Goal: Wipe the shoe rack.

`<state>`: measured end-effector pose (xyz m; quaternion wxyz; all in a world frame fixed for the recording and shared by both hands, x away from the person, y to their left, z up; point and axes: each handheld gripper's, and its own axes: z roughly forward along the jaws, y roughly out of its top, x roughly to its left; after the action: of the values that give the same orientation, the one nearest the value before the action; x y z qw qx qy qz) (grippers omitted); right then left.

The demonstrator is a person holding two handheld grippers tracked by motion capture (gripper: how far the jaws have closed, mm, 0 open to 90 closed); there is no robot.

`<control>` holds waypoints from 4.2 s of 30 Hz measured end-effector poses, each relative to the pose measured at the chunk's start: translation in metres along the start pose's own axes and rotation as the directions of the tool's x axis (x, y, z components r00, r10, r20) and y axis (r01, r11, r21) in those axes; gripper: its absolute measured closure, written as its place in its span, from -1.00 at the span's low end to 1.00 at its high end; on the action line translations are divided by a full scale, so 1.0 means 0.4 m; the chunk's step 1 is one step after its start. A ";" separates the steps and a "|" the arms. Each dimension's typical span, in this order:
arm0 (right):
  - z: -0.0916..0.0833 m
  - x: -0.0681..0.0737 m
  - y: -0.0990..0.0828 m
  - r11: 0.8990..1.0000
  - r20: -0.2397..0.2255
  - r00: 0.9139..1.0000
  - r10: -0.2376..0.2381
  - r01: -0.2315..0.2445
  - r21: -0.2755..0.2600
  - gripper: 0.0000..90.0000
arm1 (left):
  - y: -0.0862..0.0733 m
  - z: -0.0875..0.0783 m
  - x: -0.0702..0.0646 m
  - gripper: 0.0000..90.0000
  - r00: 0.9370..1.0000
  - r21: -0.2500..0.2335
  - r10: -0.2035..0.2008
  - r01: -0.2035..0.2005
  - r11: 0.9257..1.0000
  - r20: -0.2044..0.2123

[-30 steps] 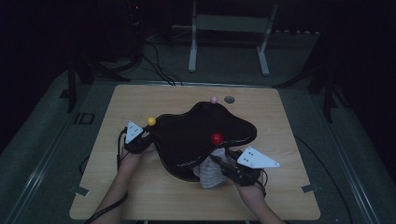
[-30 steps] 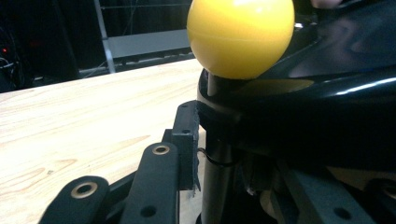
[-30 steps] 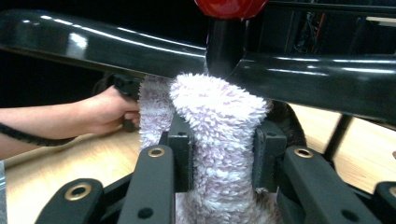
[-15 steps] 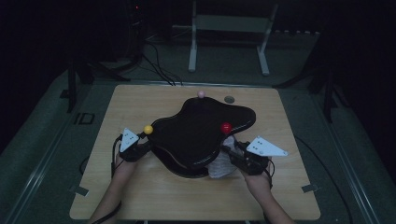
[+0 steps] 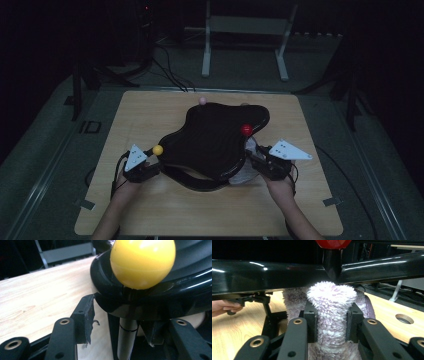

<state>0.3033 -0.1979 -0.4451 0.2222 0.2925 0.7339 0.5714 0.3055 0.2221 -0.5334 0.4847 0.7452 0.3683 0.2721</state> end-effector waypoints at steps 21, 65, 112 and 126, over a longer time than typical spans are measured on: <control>0.009 0.008 0.003 1.000 -0.008 1.000 -0.002 0.002 0.001 0.56 | 0.000 -0.161 0.021 -0.11 0.994 -0.059 -0.033 0.039 0.997 0.107; 0.088 -0.045 -0.015 0.999 -0.113 0.993 0.023 -0.019 0.035 0.39 | 0.082 -0.079 0.051 0.33 0.986 -0.107 -0.030 0.048 0.993 0.165; 0.131 -0.078 -0.072 0.994 -0.082 0.996 0.046 -0.038 0.101 0.49 | 0.087 -0.067 0.032 0.33 0.988 -0.107 -0.013 0.030 0.994 0.155; 0.172 -0.082 -0.188 0.970 -0.077 0.996 0.052 -0.032 0.240 0.45 | 0.089 -0.068 0.031 0.33 0.989 -0.102 -0.008 0.024 0.994 0.150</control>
<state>0.3596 -0.1847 -0.5351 0.1429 0.3087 0.7994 0.4952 0.3020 0.2372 -0.4896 0.5512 0.7343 0.3224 0.2304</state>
